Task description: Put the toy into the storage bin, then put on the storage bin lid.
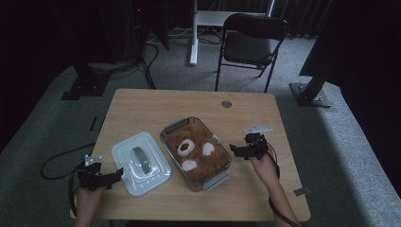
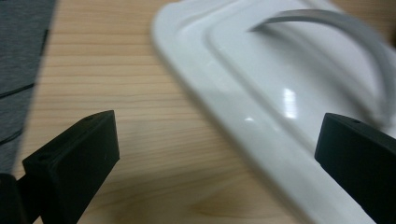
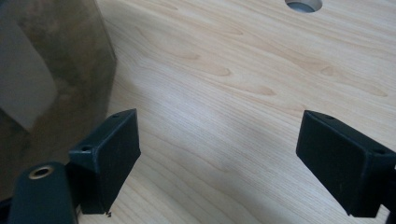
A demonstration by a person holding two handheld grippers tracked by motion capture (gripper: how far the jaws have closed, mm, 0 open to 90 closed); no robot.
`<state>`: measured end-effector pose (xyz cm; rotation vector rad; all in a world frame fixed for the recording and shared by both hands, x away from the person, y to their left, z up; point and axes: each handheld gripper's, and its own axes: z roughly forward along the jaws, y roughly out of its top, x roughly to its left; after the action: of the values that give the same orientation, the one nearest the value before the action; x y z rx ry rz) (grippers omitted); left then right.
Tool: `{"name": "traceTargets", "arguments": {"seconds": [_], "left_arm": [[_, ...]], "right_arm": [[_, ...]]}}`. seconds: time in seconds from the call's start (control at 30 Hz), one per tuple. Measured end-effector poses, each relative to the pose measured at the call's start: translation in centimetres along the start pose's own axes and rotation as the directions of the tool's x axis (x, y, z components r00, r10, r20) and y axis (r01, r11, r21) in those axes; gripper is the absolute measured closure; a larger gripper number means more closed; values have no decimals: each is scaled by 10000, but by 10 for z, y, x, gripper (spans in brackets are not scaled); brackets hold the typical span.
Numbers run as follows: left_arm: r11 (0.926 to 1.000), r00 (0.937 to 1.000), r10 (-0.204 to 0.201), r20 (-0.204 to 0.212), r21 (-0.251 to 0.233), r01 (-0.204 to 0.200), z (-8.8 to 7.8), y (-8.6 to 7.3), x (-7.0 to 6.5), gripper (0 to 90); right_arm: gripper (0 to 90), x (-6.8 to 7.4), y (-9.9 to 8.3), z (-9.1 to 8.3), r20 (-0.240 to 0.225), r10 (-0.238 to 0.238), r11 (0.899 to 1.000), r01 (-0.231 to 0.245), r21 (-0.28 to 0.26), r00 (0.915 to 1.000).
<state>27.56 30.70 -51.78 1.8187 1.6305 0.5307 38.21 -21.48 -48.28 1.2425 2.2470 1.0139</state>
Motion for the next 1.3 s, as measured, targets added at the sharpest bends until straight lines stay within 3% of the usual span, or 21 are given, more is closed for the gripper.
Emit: {"name": "traceTargets", "arguments": {"seconds": [0.23,0.37,0.53,0.63,0.97,1.13,1.2,1.27,1.3], "left_arm": [[9998,9958,166,900,92,-175,1,7,-29,6],[9997,9960,211,869,109,-221,5,14,-45,6],[9996,9925,170,1208,195,-194,12,22,-59,6],[9996,9953,172,951,226,-195,20,29,-66,6],[9976,9994,-21,356,696,-4,50,36,-71,7],[9981,9983,-142,564,612,107,55,35,-69,55],[9985,9958,-319,862,467,280,55,34,-66,167],[9987,9952,-294,939,452,253,56,33,-65,208],[9987,9924,-366,1173,396,322,56,33,-62,307]], "right_arm": [[128,4,-4,12,-28,44,9999,-44,-103,10000],[128,5,-5,16,102,122,9999,-122,-20,9999],[128,6,-7,17,3,342,9993,-342,-124,9994],[128,6,-8,17,28,393,9992,-393,-92,9992],[128,13,-15,22,149,418,9991,-419,98,9990],[129,17,-17,27,-58,344,9992,-342,200,9994],[129,18,-19,29,-355,400,9991,-395,147,9986],[129,19,-21,30,-611,460,9989,-453,136,9971],[129,20,-22,30,-681,448,9989,-439,148,9967]]}}
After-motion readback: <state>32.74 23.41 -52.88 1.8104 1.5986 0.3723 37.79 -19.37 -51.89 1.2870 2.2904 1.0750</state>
